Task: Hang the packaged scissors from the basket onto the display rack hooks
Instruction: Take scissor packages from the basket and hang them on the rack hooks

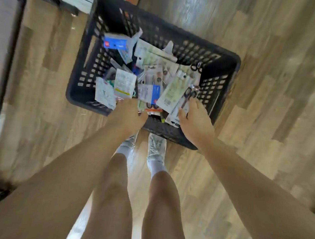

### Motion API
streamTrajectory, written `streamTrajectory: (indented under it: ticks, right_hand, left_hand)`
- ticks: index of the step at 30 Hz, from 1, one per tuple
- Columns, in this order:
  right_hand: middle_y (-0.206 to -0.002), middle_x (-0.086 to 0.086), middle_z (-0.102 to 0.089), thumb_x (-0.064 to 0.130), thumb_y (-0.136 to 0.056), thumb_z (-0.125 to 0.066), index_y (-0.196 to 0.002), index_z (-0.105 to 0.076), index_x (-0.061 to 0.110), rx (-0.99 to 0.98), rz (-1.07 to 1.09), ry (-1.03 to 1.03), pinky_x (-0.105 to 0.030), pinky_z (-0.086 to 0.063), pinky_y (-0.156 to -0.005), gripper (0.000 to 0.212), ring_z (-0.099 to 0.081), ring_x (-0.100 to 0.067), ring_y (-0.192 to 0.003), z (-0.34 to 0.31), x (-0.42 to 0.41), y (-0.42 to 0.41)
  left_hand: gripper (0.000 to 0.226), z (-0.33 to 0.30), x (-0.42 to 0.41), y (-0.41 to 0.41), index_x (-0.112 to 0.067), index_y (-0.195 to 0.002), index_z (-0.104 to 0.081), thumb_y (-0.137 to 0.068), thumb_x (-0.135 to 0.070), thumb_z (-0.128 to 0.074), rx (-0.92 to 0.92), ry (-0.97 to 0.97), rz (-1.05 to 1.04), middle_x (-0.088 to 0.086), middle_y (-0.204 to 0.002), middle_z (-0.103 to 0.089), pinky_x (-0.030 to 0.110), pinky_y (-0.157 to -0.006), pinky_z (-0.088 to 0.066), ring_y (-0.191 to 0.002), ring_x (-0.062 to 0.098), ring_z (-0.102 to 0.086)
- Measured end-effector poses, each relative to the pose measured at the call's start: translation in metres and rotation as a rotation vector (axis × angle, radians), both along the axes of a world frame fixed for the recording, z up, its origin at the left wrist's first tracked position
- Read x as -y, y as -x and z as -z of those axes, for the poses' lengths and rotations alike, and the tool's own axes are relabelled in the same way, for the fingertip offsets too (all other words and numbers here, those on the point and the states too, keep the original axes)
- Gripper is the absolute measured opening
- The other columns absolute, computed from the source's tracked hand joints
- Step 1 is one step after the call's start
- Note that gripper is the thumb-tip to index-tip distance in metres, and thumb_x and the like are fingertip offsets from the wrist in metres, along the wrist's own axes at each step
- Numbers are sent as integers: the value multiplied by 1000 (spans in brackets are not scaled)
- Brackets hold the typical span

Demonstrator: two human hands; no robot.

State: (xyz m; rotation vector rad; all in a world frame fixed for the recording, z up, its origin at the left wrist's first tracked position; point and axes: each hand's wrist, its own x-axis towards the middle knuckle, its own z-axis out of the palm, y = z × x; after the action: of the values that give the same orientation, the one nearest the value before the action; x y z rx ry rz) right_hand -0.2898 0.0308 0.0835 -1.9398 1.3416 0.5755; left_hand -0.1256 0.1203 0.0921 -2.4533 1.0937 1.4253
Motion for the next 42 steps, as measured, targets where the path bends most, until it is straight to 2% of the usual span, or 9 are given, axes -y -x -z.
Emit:
streamTrajectory:
  ticks: [4, 8, 16, 19, 25, 29, 32, 36, 42]
  right_hand:
    - [-147, -12, -34, 30, -101, -37, -143, -28, 4, -25, 152, -66, -33, -29, -104, 51, -31, -25, -134, 73, -5, 2]
    - [-134, -14, -45, 29, -100, -40, -137, -37, 4, -10, 228, -77, -32, -34, -98, 45, -42, -26, -123, 140, 5, -5]
    - [-141, -12, -42, 21, -99, -43, -141, -37, 6, 98, 135, 26, -31, -35, -97, 44, -42, -25, -126, 247, 58, -49]
    - [-132, -14, -46, 17, -98, -45, -131, -45, 4, 92, 44, 62, -31, -37, -88, 36, -46, -27, -118, 276, 75, -68]
    - [-128, -16, -45, 14, -94, -53, -125, -44, 3, -110, -54, 187, -36, -38, -92, 34, -46, -32, -117, 313, 90, -95]
    - [-131, -14, -45, 31, -93, -55, -123, -49, 8, -170, -31, 93, -36, -39, -93, 38, -45, -32, -121, 324, 92, -93]
    - [-122, -14, -52, 46, -90, -55, -115, -55, 7, -187, -58, -18, -33, -40, -82, 45, -50, -32, -115, 324, 97, -88]
    - [-94, -9, -47, 35, -91, -55, -75, -45, 12, -125, 20, -42, -29, -29, -68, 29, -53, -30, -96, 319, 98, -80]
    - [-90, -8, -46, 31, -97, -45, -90, -43, 11, -72, 40, 15, -29, -27, -68, 21, -46, -26, -85, 314, 91, -75]
  left_hand:
    - [38, 68, 6, 15, -3, -120, -50, -97, -34, -45, -122, -59, -158, 12, -99, -53, 35, -74, -38, -96, 29, -53]
    - [36, 142, 29, 8, -6, -121, -52, -96, -32, -50, -148, -3, -230, 12, -121, -56, 26, -73, -35, -98, 25, -51]
    - [44, 275, 85, -29, -4, -129, -48, -93, -30, -56, -151, 104, -511, 10, -128, -53, 13, -66, -29, -102, 18, -49]
    - [50, 307, 89, -28, -6, -133, -47, -90, -28, -62, -151, 151, -644, 3, -122, -56, 18, -79, -36, -113, 20, -54]
    - [76, 338, 90, -26, -6, -134, -44, -73, -33, -79, -15, 194, -527, 10, -132, -53, 29, -91, -42, -120, 25, -52]
    - [88, 345, 95, -30, -10, -139, -37, -67, -29, -84, -74, 86, -611, 7, -134, -53, 32, -97, -45, -120, 24, -53]
    - [81, 348, 97, -30, -11, -134, -47, -66, -33, -85, -121, 0, -664, 7, -128, -58, 39, -96, -48, -115, 25, -57]
    - [74, 345, 97, -22, -4, -124, -50, -69, -43, -79, -13, -45, -615, 16, -127, -53, 39, -89, -49, -112, 32, -56]
    - [61, 334, 96, -20, -7, -120, -49, -76, -39, -75, -2, 23, -589, 14, -126, -44, 36, -87, -44, -112, 31, -52]
